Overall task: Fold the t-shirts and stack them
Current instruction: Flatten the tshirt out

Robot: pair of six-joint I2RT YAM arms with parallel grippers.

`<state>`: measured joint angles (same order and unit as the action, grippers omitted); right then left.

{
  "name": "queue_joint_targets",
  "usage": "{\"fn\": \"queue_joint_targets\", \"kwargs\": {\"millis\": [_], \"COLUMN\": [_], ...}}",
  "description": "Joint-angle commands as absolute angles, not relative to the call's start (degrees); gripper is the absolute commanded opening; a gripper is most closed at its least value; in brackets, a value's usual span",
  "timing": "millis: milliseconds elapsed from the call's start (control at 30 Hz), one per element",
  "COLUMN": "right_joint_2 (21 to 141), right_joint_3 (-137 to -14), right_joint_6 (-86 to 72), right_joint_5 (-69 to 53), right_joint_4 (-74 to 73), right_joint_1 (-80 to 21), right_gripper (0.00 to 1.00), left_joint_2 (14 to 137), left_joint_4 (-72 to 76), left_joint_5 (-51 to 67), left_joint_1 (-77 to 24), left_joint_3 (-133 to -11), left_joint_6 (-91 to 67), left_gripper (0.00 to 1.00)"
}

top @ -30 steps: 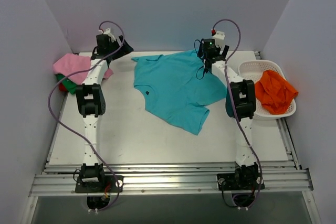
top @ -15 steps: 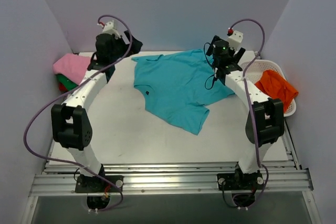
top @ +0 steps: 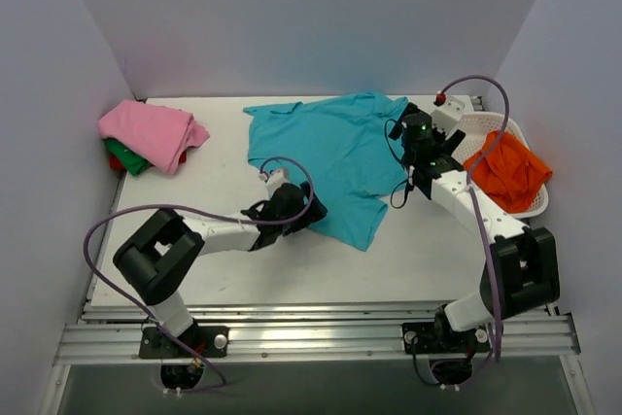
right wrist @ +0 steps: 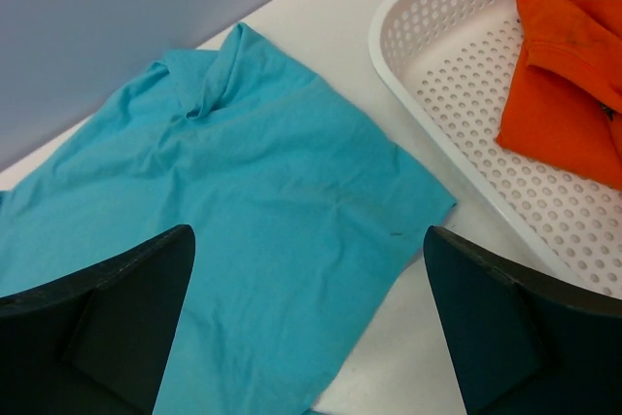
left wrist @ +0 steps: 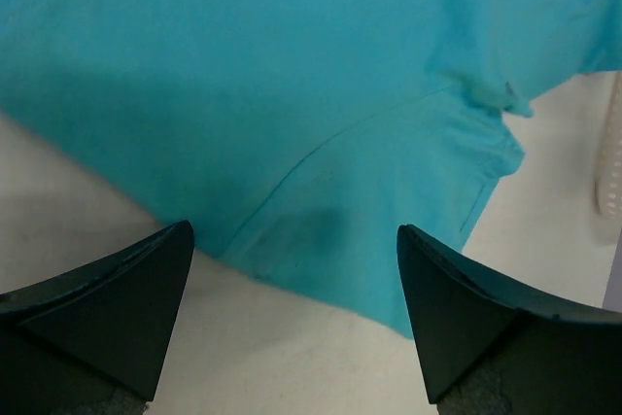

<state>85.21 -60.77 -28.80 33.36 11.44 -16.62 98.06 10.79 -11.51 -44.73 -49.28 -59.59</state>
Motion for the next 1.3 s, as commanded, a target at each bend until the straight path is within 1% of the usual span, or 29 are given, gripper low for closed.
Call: {"fn": "queue_joint_targets", "kwargs": {"millis": [0, 67, 167, 333, 467, 833, 1100, 1267], "right_joint_2": [78.5, 76.5, 74.4, 73.6, 73.6, 74.4, 77.0, 77.3], "right_joint_3": [-59.2, -58.2, -56.3, -54.9, -54.7, -53.0, -53.6, -53.4], "right_joint_6": [-30.8, -31.1, -31.8, -32.2, -32.3, -32.4, -31.8, -31.6], "right_joint_5": [37.5, 38.1, 38.9, 39.4, 40.3, 41.0, 41.2, 41.1], "right_joint_4": [11.3, 10.1, 9.8, 9.8, 9.4, 11.3, 12.9, 13.4], "right_joint_1": [-17.8, -18.3, -19.2, -19.9, -20.3, -20.3, -20.0, -19.4], "right_gripper": [1.00, 1.00, 1.00, 1.00, 1.00, 1.00, 1.00, 1.00], "left_joint_2": [90.8, 90.5, 91.5, 92.5, 90.2, 91.5, 100.9, 104.5], "left_joint_4": [19.7, 19.3, 19.6, 22.5, 18.8, 14.8, 17.1, 19.0], "left_joint_5": [-22.5, -25.0, -26.5, -25.5, -28.4, -29.5, -27.2, -26.1], "left_joint_1": [-50.2, -53.6, -55.4, -56.0, -57.7, -57.9, -55.8, -54.4], "left_joint_3": [-46.3, -45.5, -44.8, -42.6, -42.5, -40.3, -43.8, -45.7], "left_joint_6": [-73.9, -75.6, -76.6, -78.7, -79.6, -85.2, -85.1, -84.3], "left_gripper": [0.94, 0.94, 0.94, 0.94, 0.94, 0.94, 0.94, 0.99]}}
